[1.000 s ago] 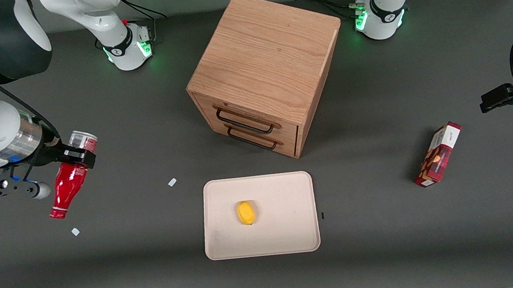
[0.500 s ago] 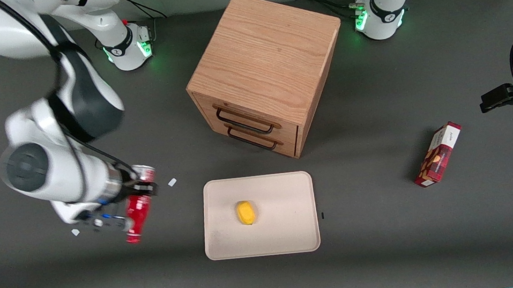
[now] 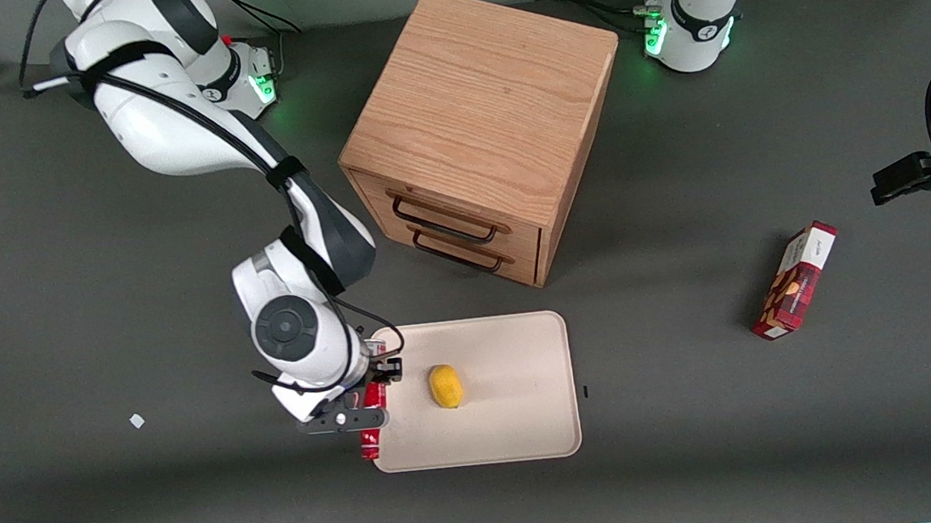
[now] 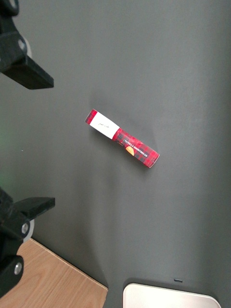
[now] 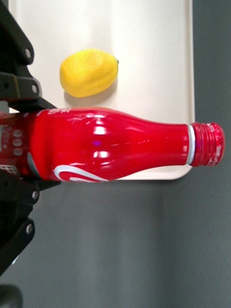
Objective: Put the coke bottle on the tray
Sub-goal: 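Carry the upright bottle over the white tray beside the fruit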
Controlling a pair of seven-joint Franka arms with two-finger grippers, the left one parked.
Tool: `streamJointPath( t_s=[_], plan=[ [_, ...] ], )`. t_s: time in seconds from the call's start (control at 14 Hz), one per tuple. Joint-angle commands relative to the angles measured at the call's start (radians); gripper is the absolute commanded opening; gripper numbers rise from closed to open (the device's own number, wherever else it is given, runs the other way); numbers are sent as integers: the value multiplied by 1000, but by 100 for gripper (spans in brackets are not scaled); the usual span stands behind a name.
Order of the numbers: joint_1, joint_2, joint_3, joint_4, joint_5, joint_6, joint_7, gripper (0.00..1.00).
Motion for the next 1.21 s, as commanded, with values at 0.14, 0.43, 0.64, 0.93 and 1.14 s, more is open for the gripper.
streamJointPath(
  t_s=[0.14, 0.43, 0.64, 0.93, 1.14],
  plan=[
    [10, 86, -15, 42, -21, 76, -9, 0],
    [7, 95, -14, -12, -33, 195, -10, 0],
    [2, 97, -14, -42, -35, 207, -13, 0],
    [-6, 89, -9, -98, -56, 262, -10, 24],
    [-12, 83, -3, -115, -72, 262, -10, 60]
  ],
)
